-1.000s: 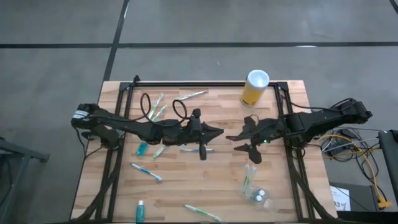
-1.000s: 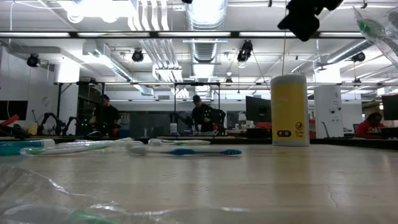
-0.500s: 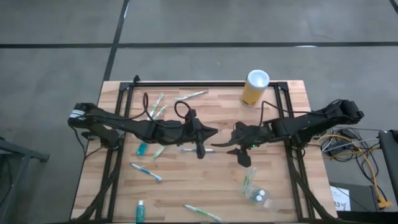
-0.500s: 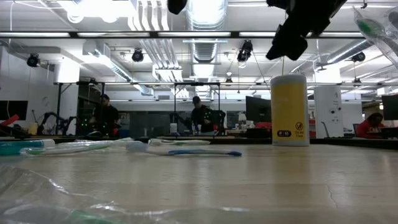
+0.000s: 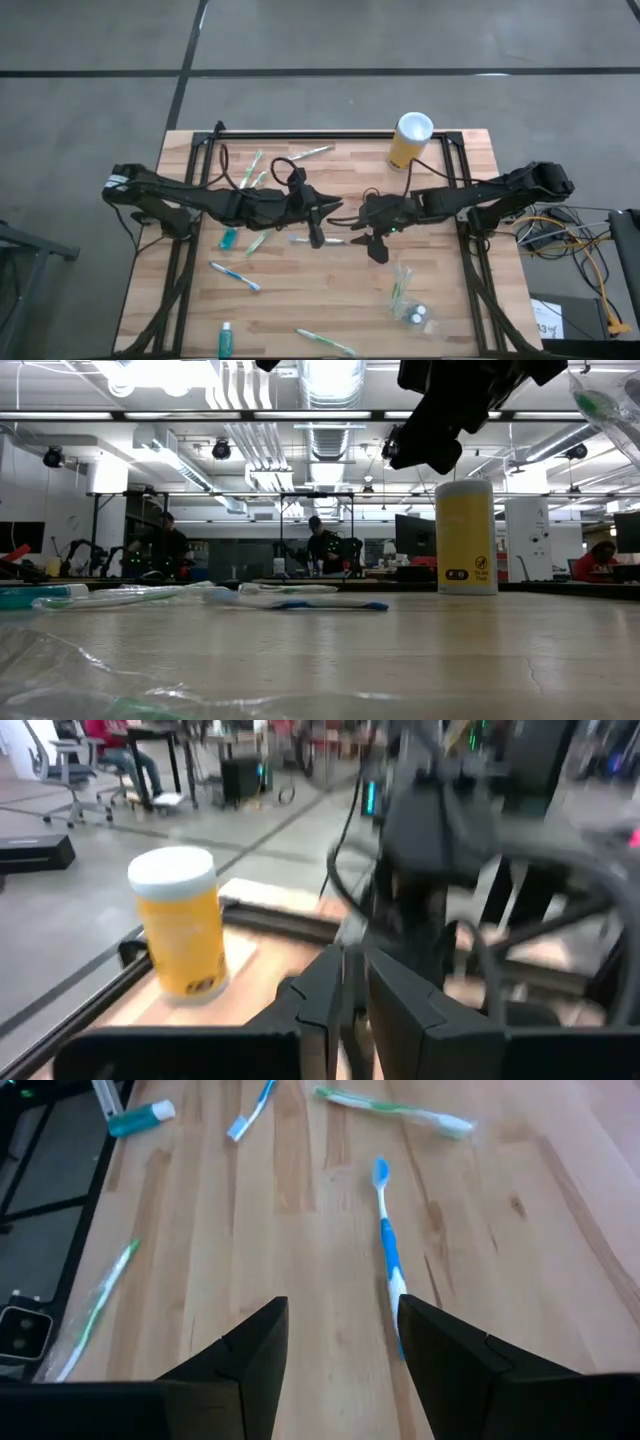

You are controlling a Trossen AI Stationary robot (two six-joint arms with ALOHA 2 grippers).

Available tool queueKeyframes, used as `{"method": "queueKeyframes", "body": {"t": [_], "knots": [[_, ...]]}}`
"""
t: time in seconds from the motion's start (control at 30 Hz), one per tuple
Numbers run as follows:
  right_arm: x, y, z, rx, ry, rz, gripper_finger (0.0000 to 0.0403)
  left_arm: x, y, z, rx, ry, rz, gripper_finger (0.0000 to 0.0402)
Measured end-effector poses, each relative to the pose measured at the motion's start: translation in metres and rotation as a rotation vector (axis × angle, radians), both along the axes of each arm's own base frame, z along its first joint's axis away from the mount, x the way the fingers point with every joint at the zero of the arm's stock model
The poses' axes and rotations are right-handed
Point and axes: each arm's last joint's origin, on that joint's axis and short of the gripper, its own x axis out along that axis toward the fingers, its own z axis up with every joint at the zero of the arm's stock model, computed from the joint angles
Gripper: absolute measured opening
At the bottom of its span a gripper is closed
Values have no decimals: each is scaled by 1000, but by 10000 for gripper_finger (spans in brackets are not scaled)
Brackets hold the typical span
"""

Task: Pick & Place toothbrushing station
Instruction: Put the top blue toothbrush into the transparent organizer

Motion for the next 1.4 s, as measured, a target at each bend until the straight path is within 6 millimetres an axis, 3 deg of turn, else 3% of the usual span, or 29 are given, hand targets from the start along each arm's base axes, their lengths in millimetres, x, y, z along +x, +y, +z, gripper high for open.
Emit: {"method": "queueKeyframes", "body": {"t": [0.1, 0.33, 0.6, 0.77, 0.87, 1.03, 1.23, 1.4], "knots": [[0, -4, 1, 2, -3, -11, 185, -2, -1, -8, 57, 94, -16, 53], [-3, -12, 7, -14, -25, -26, 185, -10, 2, -25, -12, 265, 60, 53], [-17, -22, 31, -45, -118, -42, 185, -18, 3, -67, -1, 625, 107, 53], [-28, -24, 45, -41, -179, -51, 185, -21, 1, -93, 136, 894, -11, 53], [-34, -24, 52, -40, -207, -57, 185, -19, -1, -112, 132, 1006, -100, 53], [-38, -24, 58, -38, -234, -61, 185, -19, -6, -149, -1, 1115, -272, 53], [-37, -24, 57, -38, -229, -61, 185, -21, -7, -180, -5, 1204, -263, 53], [-35, -24, 54, -38, -217, -60, 185, -18, -5, -193, 100, 1245, -200, 53]]}}
